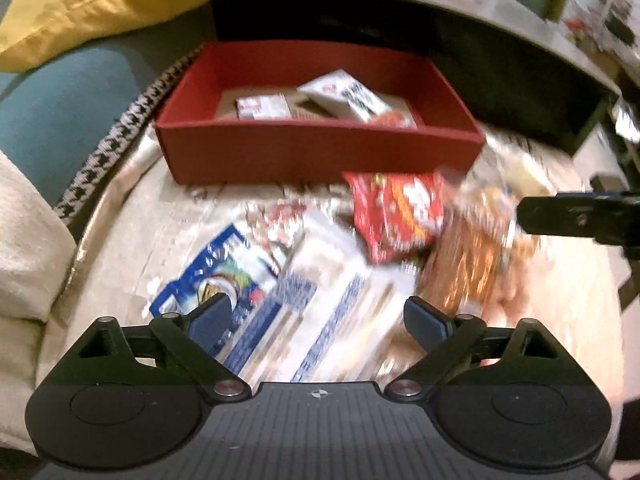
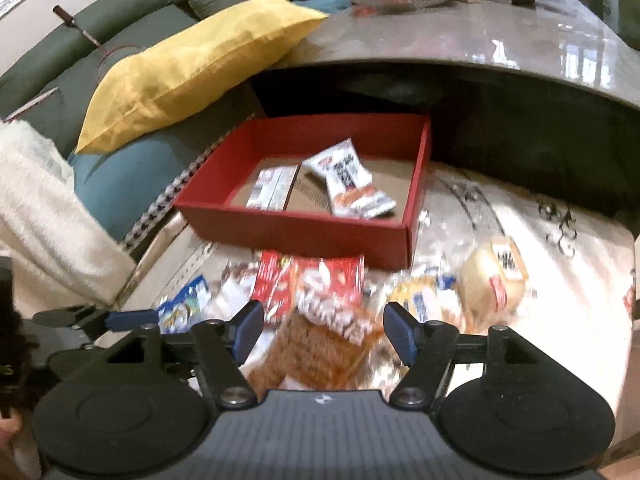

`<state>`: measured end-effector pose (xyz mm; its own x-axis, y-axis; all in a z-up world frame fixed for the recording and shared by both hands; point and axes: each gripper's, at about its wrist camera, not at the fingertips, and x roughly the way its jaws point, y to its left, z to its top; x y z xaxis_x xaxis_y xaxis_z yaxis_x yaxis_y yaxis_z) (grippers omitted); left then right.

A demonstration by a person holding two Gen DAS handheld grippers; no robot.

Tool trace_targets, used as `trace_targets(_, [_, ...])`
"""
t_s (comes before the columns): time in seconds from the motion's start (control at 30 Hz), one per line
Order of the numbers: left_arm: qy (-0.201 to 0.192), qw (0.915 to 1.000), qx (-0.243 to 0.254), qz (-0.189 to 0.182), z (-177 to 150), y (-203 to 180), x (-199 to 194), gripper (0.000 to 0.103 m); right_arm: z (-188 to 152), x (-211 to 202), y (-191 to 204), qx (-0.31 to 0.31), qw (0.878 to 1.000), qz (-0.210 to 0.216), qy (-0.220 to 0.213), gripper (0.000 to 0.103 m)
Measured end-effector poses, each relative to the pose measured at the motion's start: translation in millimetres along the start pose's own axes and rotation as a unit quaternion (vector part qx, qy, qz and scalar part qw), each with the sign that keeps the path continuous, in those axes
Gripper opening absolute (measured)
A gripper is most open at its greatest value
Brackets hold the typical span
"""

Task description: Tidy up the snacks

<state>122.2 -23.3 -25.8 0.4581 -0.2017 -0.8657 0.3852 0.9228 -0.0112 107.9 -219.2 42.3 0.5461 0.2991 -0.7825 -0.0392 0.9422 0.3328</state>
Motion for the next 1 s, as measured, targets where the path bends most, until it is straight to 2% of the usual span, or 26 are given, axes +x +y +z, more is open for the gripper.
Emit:
trace_targets(0.13, [0.018,0.9995,0.021,-0.015,-9,-2,11,0.097,-12,-2,1,-0.010,1.000,0.004,0.014,0.061])
trace_targets(0.27, [0.023,0.9964,0.079,0.020,-14,-16,26,0.100,-14,1,-3,-0.006,1.000,-0.002,0.024,0.061])
trace_targets(0.37, [0.029,0.9955,0.088,0.021,-15,-18,29,0.098,-13,5,-6,0.009,0.999,0.011,0.034,0.061])
trace_targets(0.47, [0.030,0.9960,0.081,0.022,-16,-18,23,0.086,-12,8,-5,0.015,0.999,0.016,0.041,0.061])
trace_targets(0.53, [0.034,0.9975,0.062,0.008,-18,-14,16,0.081,-13,12,-5,0.020,0.999,0.016,0.048,0.062])
trace_targets(0.6, [0.041,0.9983,0.042,-0.006,-21,-11,10,0.071,-14,18,-5,0.026,0.998,0.015,0.060,0.062])
trace_targets(0.63, [0.046,0.9982,0.034,-0.015,-23,-9,8,0.062,-16,22,-5,0.031,0.997,0.015,0.067,0.062])
trace_targets(0.67, [0.053,0.9979,0.026,-0.027,-26,-7,6,0.059,-18,26,-6,0.036,0.996,0.015,0.076,0.062])
trace_targets(0.73, [0.059,0.9971,0.018,-0.043,-31,-7,5,0.059,-21,35,-7,0.051,0.994,0.018,0.093,0.062])
trace_targets(0.8, [0.055,0.9973,0.027,-0.041,-35,-11,2,0.063,-23,43,-6,0.063,0.992,0.020,0.103,0.062])
trace_targets(0.87, [0.058,0.9969,0.031,-0.043,-37,-15,3,0.077,-25,50,-4,0.072,0.991,0.019,0.107,0.064])
trace_targets(1.0, [0.059,0.9966,0.042,-0.038,-39,-22,6,0.083,-26,65,11,0.044,0.992,0.004,0.115,0.069])
